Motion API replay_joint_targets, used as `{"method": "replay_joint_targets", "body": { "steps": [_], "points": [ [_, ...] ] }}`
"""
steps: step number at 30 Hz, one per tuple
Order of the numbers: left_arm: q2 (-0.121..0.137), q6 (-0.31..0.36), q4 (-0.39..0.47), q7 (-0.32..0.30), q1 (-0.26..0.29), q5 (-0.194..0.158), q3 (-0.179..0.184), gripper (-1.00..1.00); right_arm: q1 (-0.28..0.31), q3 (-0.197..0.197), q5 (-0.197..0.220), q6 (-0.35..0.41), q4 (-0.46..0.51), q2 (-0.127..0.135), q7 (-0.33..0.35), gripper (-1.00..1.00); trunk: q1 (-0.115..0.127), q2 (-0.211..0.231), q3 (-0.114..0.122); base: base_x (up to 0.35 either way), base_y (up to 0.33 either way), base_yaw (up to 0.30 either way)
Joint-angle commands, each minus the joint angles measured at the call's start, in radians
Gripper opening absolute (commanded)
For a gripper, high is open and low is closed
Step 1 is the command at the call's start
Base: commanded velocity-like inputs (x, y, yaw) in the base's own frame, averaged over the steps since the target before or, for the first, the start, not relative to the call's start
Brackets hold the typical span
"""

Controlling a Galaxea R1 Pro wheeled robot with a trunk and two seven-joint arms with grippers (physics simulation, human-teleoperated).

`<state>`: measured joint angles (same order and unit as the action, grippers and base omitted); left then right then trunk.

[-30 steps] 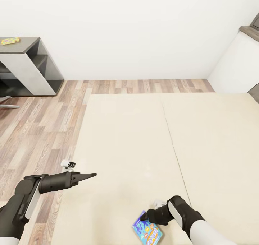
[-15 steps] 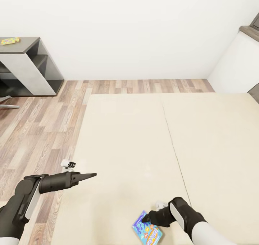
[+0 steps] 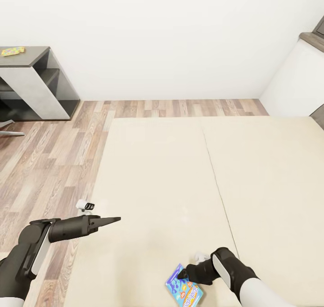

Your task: Put all the toys in the child's room - the three board games (two on the bed and one on the table), the two jigsaw puzzles on the table, and the tennis ball on the table - inside the toy box on the table in the child's room.

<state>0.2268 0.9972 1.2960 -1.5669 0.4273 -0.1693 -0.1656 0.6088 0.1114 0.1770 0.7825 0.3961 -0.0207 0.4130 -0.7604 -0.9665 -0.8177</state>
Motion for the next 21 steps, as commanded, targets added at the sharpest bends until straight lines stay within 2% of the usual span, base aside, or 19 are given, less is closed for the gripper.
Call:
{"method": "replay_joint_targets", "body": {
  "steps": [1, 21],
  "points": [
    [0.000, 0.011, 0.000, -0.004, 0.000, 0.001, 0.000, 1.00, 0.000, 0.007, 0.010, 0.004, 0.001, 0.001, -0.003, 1.00, 0.000, -0.001, -0.001, 0.000, 0.000, 0.000],
    [0.002, 0.011, 0.000, -0.004, 0.000, -0.001, 0.000, 1.00, -0.008, 0.006, 0.009, 0.004, 0.000, 0.006, -0.003, 1.00, 0.000, -0.001, -0.001, 0.000, 0.000, 0.000]
  ]
}}
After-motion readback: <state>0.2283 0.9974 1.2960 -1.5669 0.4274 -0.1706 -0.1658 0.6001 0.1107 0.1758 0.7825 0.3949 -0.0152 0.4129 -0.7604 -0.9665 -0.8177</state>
